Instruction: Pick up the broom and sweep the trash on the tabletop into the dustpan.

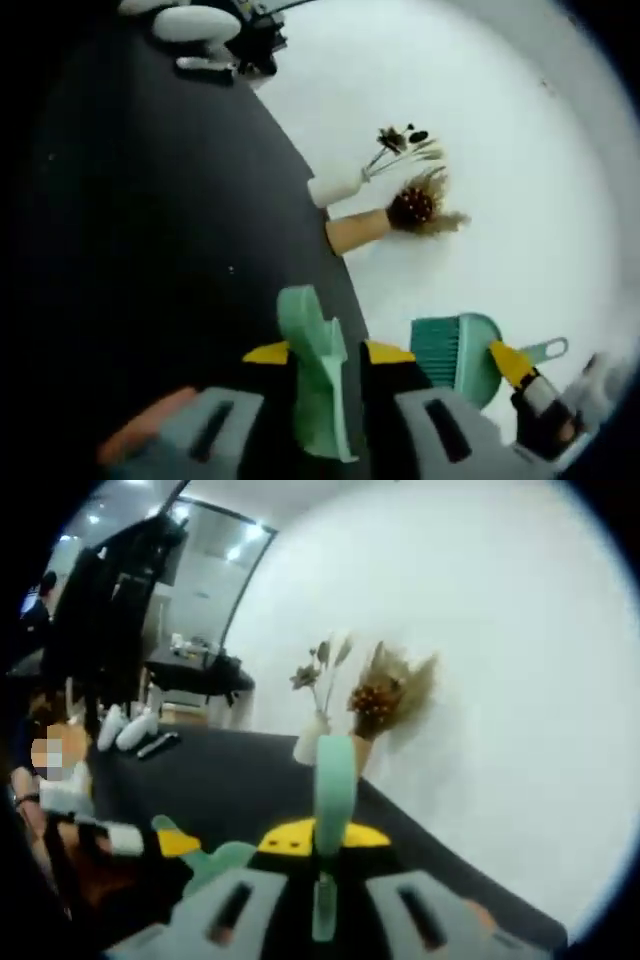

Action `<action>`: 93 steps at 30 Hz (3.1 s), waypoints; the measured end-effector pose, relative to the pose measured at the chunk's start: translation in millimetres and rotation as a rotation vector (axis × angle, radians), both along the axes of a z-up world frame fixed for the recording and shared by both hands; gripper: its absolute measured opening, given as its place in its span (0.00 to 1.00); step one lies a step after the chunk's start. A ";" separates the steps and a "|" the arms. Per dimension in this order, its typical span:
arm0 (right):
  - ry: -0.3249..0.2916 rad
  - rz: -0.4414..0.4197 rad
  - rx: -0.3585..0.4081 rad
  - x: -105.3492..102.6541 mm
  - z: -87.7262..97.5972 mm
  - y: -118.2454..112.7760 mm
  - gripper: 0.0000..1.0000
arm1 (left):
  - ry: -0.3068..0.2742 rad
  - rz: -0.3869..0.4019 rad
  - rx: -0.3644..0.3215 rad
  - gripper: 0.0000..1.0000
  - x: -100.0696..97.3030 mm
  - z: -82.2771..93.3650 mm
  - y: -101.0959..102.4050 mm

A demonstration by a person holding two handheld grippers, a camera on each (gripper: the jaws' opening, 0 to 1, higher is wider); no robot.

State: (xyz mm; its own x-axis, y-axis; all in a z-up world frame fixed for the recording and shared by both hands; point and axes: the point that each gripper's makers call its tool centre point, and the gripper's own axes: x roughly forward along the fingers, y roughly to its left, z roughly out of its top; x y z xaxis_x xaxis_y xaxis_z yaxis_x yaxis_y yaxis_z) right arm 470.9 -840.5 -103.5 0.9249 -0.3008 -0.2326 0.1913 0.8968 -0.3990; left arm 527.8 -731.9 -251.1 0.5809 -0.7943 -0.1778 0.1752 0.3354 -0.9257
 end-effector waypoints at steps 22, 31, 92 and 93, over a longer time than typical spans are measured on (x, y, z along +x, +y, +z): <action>-0.007 -0.018 -0.019 -5.1 6.8 -11.0 0.06 | 0.063 -0.497 -0.048 0.31 6.4 5.4 14.3; -0.001 -0.034 -0.020 -4.0 6.5 -17.3 0.06 | 0.064 -0.647 -0.015 0.24 11.2 0.2 4.8; -0.037 0.063 -0.083 -8.8 18.0 -0.5 0.06 | 0.142 0.267 -0.151 0.10 -11.8 1.0 36.6; -0.035 0.068 -0.088 -8.5 17.6 -0.1 0.06 | 0.141 0.262 -0.147 0.10 -11.3 1.2 34.2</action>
State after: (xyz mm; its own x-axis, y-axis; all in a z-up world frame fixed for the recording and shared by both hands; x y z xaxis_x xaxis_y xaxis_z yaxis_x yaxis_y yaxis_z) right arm 462.4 -840.6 -85.9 0.9509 -0.2549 -0.1756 0.1463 0.8701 -0.4707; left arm 516.5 -697.6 -249.9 0.7468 -0.6441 -0.1653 -0.0329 0.2126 -0.9766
